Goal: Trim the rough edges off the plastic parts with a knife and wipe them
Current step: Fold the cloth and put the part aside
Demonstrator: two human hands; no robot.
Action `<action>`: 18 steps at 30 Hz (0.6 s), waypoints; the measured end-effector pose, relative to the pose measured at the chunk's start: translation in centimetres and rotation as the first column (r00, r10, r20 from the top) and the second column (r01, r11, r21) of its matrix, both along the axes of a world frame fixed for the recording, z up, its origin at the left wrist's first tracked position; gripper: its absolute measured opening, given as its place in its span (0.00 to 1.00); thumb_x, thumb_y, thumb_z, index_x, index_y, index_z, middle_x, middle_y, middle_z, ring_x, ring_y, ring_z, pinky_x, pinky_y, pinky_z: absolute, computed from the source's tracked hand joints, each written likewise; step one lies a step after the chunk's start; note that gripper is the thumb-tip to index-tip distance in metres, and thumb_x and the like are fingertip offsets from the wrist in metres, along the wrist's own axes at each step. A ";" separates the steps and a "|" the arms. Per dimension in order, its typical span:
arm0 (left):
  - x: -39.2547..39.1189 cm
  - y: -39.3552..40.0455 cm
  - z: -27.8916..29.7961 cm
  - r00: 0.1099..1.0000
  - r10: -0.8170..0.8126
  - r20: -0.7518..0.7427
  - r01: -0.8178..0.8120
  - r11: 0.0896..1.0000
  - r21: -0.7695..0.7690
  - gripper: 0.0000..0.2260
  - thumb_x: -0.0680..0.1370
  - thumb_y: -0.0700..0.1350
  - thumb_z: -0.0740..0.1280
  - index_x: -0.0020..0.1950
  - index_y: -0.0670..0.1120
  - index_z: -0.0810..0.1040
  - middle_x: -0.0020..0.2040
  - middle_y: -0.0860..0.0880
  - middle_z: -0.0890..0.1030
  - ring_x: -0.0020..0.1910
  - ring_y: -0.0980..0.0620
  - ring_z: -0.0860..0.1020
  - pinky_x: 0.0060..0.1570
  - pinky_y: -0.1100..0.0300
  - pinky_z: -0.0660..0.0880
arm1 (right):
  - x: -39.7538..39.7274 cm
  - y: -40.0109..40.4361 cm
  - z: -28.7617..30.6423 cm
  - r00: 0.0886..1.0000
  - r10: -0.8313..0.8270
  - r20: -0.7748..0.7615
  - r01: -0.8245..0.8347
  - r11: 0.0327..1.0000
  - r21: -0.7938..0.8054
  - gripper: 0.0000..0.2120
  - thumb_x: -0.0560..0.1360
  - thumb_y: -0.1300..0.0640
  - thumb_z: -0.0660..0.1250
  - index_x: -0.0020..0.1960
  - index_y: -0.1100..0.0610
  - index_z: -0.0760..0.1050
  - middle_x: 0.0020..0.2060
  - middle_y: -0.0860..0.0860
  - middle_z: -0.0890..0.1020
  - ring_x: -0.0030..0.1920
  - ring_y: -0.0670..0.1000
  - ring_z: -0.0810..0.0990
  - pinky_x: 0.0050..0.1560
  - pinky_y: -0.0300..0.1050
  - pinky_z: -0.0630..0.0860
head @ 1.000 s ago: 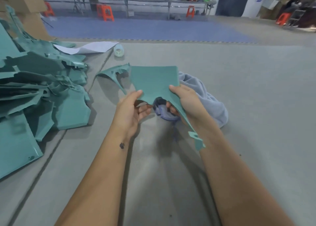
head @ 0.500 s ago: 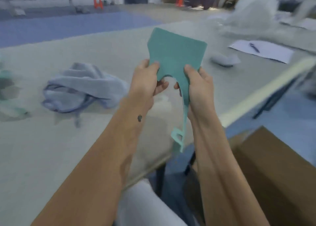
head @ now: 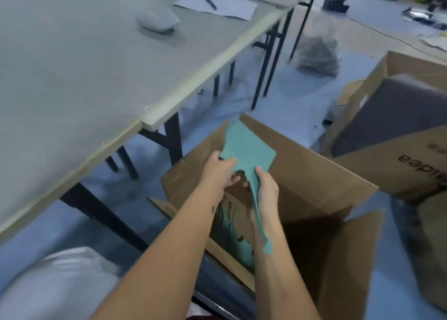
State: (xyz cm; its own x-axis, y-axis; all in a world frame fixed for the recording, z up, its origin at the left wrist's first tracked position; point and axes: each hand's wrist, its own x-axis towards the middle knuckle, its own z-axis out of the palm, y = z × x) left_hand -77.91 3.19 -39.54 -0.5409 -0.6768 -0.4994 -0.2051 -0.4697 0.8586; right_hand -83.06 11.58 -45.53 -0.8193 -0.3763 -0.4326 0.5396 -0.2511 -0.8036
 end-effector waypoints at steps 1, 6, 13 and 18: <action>-0.2 0.4 -1.0 0.999 0.010 0.033 -0.011 0.999 0.046 0.06 0.80 0.37 0.61 0.56 0.44 0.71 0.43 0.47 0.75 0.35 0.53 0.73 0.30 0.65 0.76 | 0.0 0.5 -1.3 0.998 0.009 0.060 -0.009 1.000 0.008 0.06 0.77 0.58 0.67 0.48 0.59 0.81 0.35 0.54 0.84 0.29 0.48 0.81 0.30 0.40 0.76; 0.1 0.2 -2.8 0.990 -0.107 0.097 0.087 0.978 0.189 0.12 0.81 0.42 0.63 0.64 0.44 0.67 0.42 0.45 0.79 0.39 0.51 0.77 0.43 0.58 0.77 | 0.0 0.7 -4.6 0.877 -0.258 0.406 0.268 0.963 0.032 0.11 0.80 0.54 0.64 0.55 0.61 0.77 0.33 0.54 0.85 0.29 0.50 0.83 0.30 0.41 0.79; 1.3 -1.5 -0.9 0.955 -0.238 0.178 0.230 0.971 0.066 0.11 0.82 0.42 0.60 0.63 0.41 0.72 0.47 0.45 0.81 0.43 0.51 0.78 0.48 0.59 0.77 | 2.1 -2.5 -3.5 0.830 -0.258 0.495 0.177 0.963 0.204 0.23 0.82 0.47 0.54 0.71 0.61 0.68 0.63 0.60 0.77 0.56 0.58 0.79 0.57 0.50 0.75; 2.9 -4.2 5.8 0.980 -0.189 0.061 0.198 0.948 -0.250 0.05 0.81 0.43 0.61 0.50 0.45 0.76 0.36 0.50 0.77 0.33 0.54 0.74 0.36 0.62 0.72 | 3.0 -9.3 7.7 0.984 -0.146 -0.104 0.158 0.980 0.118 0.06 0.78 0.61 0.59 0.49 0.58 0.76 0.46 0.59 0.80 0.39 0.51 0.79 0.41 0.40 0.79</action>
